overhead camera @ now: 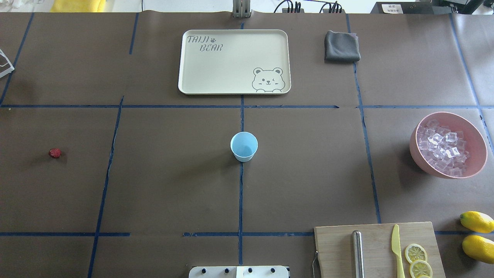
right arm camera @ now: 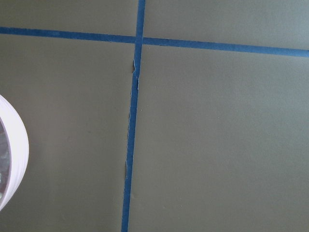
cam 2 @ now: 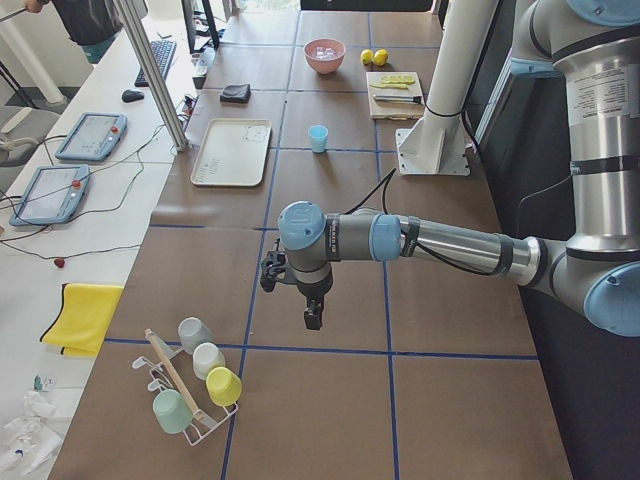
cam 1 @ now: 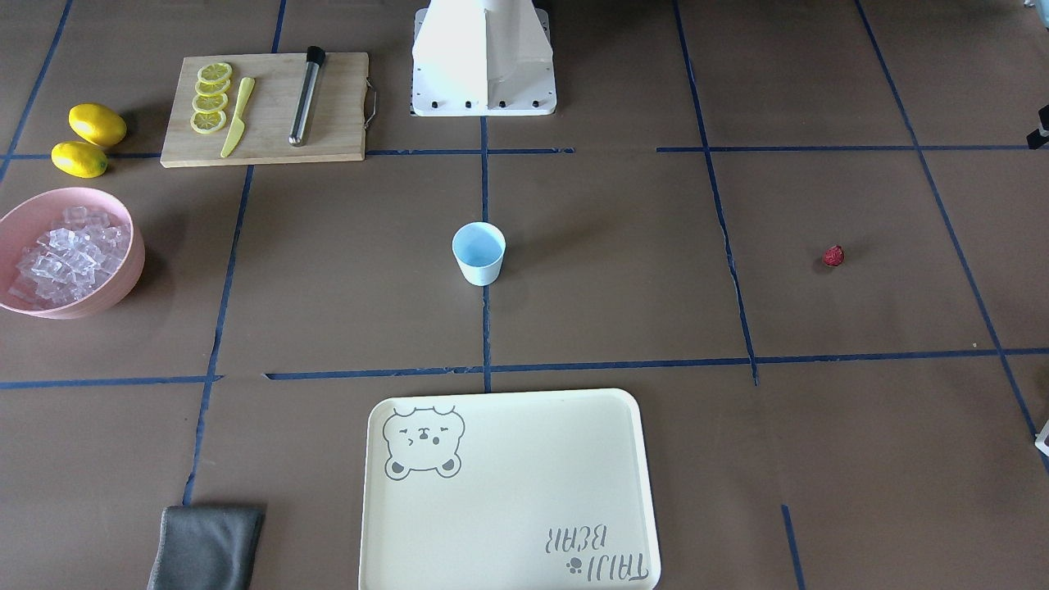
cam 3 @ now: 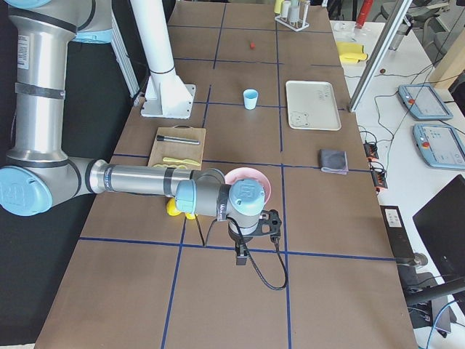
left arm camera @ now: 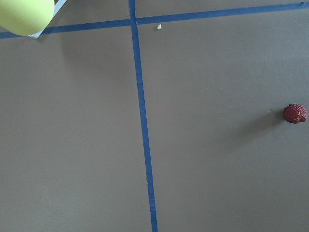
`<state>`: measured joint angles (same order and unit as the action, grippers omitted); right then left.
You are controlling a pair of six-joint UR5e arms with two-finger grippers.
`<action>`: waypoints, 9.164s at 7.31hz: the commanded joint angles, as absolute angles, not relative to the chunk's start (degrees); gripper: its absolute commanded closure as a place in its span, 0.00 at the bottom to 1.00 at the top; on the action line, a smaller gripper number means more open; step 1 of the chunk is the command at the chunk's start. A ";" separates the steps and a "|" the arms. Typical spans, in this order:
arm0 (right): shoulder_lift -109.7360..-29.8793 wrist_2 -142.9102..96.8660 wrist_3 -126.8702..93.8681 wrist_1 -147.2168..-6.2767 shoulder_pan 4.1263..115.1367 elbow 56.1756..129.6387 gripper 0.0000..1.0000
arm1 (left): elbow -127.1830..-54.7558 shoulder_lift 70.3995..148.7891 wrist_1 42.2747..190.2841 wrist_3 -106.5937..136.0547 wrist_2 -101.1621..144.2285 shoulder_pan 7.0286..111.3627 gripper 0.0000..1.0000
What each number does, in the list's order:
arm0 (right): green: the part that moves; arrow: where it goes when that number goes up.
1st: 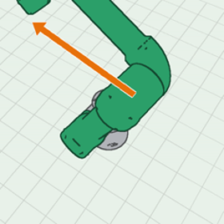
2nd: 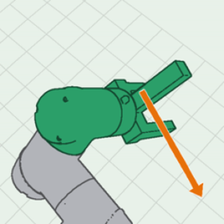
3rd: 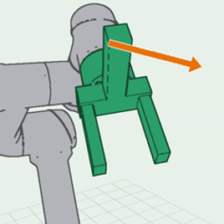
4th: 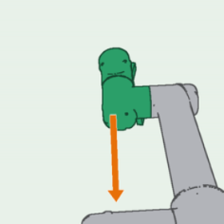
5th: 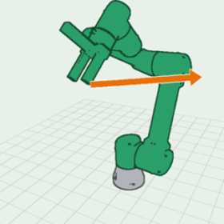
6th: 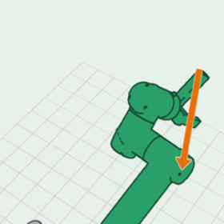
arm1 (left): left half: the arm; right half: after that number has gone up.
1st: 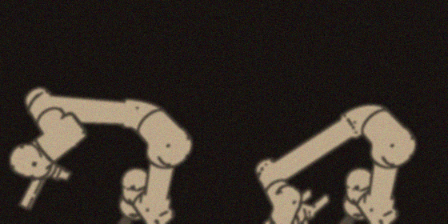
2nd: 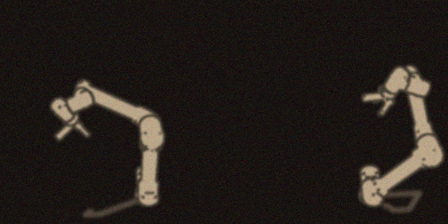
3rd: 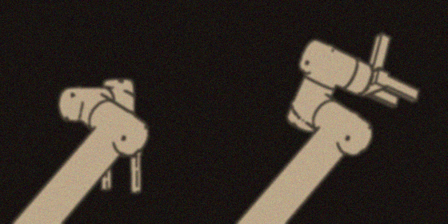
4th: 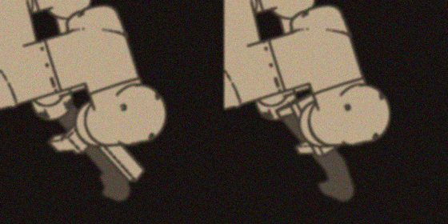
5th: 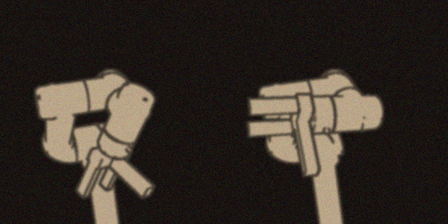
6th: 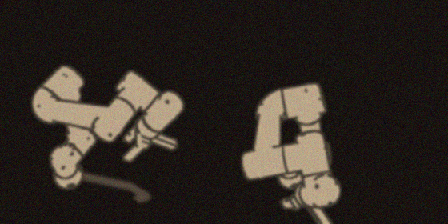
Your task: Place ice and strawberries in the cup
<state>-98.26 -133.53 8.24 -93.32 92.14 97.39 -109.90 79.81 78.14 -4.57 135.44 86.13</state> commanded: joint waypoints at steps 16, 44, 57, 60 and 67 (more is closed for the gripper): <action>-97.38 -135.45 -11.64 -80.42 76.69 110.63 0.00 | -111.18 79.98 78.84 -4.48 135.70 85.61 0.00; -78.12 -128.58 -32.95 -87.80 60.67 113.73 1.00 | -111.44 79.98 78.75 -4.57 135.79 85.52 0.00; -40.87 -106.52 -63.90 -98.88 28.75 91.50 1.00 | -111.27 80.07 78.75 -4.57 135.79 85.52 0.00; -40.87 -106.52 -65.57 -98.88 27.95 91.49 1.00 | -111.18 80.16 78.84 -4.57 135.79 85.43 0.00; -41.04 -106.44 -65.39 -96.50 28.04 91.67 0.00 | -111.27 80.16 78.84 -4.57 135.79 85.43 0.00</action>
<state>-41.04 -106.44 -65.43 -96.52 27.99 91.57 -111.27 80.15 78.83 -4.57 135.79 85.43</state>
